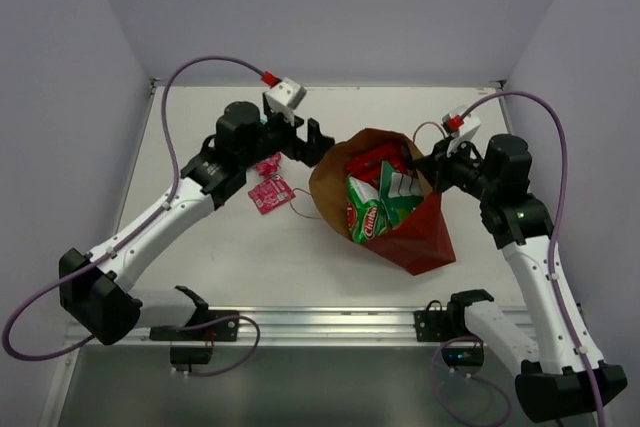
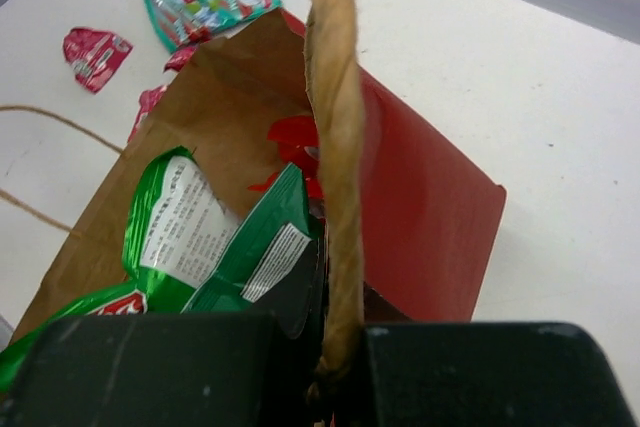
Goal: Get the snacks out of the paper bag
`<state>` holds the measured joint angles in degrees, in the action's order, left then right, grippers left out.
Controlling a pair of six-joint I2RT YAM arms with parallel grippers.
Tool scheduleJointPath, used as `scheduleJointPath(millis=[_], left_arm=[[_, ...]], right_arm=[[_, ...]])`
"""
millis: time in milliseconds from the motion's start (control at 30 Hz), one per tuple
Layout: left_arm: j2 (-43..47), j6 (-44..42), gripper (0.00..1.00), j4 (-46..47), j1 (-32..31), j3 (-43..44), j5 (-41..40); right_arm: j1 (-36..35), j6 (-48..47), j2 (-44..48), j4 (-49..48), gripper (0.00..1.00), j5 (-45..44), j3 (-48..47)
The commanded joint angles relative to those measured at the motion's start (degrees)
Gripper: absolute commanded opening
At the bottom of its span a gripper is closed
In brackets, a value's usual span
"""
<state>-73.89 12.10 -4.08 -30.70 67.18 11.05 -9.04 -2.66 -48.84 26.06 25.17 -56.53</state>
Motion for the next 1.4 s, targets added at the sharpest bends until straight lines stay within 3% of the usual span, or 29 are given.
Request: scheduleJointPath(millis=[0, 167, 333, 500, 767, 967, 1067, 1200, 1267, 1367], left_arm=[[-1.5, -8.8, 0.97, -4.3, -5.9, 1.9, 2.2], [-5.7, -11.8, 0.89, -5.1, -14.3, 3.4, -1.3], [-9.7, -14.6, 0.80, -5.0, -17.2, 5.0, -2.3], [-12.2, -12.7, 0.78, -3.7, -19.1, 5.3, -4.1], [-7.3, -0.8, 0.77, 2.5, -21.4, -2.0, -15.6], [0.1, 1.4, 0.78, -1.7, -21.4, -0.1, -25.4], [1.6, 1.6, 0.77, -5.1, -21.4, 2.3, -22.5], [0.9, 4.0, 0.72, -6.1, -21.6, 4.7, -12.0], [-1.0, 5.1, 0.65, -6.8, -22.0, 5.5, -9.7], [-3.9, 5.1, 0.64, -7.0, -23.4, 6.5, -8.8]], right_arm=[[-0.6, -5.2, -0.8, -2.0, 0.00, 9.7, -5.6], [-1.1, -9.9, -2.4, 3.7, 0.00, 15.0, -8.5], [-1.2, -11.9, -2.4, 6.5, 0.00, 17.1, -10.5], [-1.2, -10.4, -2.5, 5.2, 0.00, 15.7, -9.7], [-1.2, -1.9, -3.7, 0.8, 0.00, 11.4, -9.6], [-1.2, 2.2, -4.4, -2.8, 0.00, 5.1, -9.0], [-1.2, 4.3, -4.9, -3.4, 0.00, 2.3, -8.8], [-1.2, 4.7, -5.9, -3.7, 0.00, 2.4, -8.8], [-1.2, 4.9, -6.3, -4.0, 0.00, 3.0, -8.6], [-1.2, 4.7, -6.4, -4.2, 0.00, 3.3, -8.4]])
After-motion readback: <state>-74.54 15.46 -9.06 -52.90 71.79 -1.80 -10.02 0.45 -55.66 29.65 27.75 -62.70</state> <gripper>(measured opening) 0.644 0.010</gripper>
